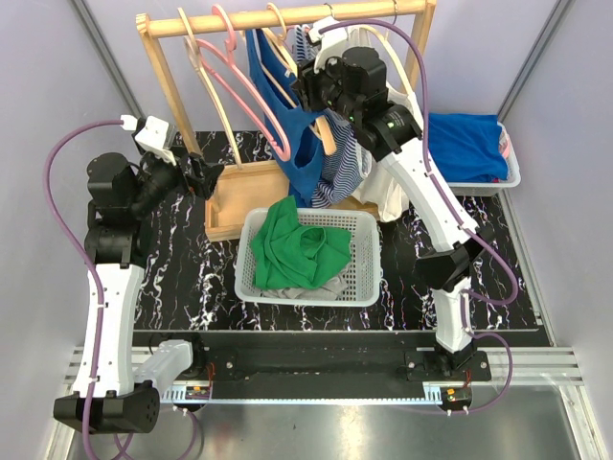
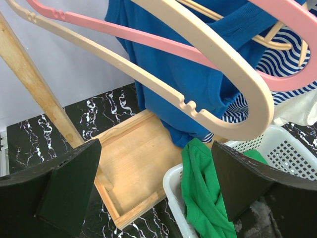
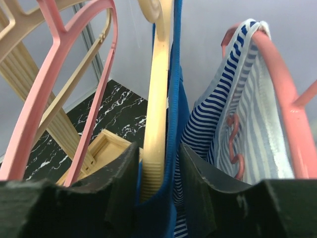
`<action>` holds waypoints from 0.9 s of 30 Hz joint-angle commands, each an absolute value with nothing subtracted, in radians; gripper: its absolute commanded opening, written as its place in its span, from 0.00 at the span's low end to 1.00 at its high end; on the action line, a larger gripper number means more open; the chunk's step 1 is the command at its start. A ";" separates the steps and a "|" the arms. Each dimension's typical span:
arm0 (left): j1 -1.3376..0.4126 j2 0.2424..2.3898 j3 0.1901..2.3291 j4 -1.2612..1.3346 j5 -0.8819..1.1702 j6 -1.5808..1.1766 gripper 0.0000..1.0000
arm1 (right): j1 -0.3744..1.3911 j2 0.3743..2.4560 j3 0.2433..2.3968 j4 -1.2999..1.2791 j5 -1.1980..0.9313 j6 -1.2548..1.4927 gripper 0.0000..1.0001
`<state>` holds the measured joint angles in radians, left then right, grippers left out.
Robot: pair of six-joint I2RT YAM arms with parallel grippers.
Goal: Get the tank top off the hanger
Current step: Pick up the hanger from the clothesline.
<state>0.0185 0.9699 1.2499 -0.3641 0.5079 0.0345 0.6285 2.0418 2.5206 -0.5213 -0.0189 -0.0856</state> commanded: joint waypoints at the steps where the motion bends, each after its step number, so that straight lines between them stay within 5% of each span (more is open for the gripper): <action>1: 0.015 0.965 1.284 -0.308 0.519 0.041 0.99 | 0.640 2.046 2.560 -0.520 0.026 -0.095 0.41; 10: 0.014 0.963 1.279 -0.305 0.518 0.040 0.99 | 0.641 2.033 2.576 -0.480 0.026 -0.104 0.01; 27: 0.006 0.950 1.250 -0.290 0.531 0.044 0.99 | 0.640 1.809 2.310 -0.098 -0.058 -0.173 0.00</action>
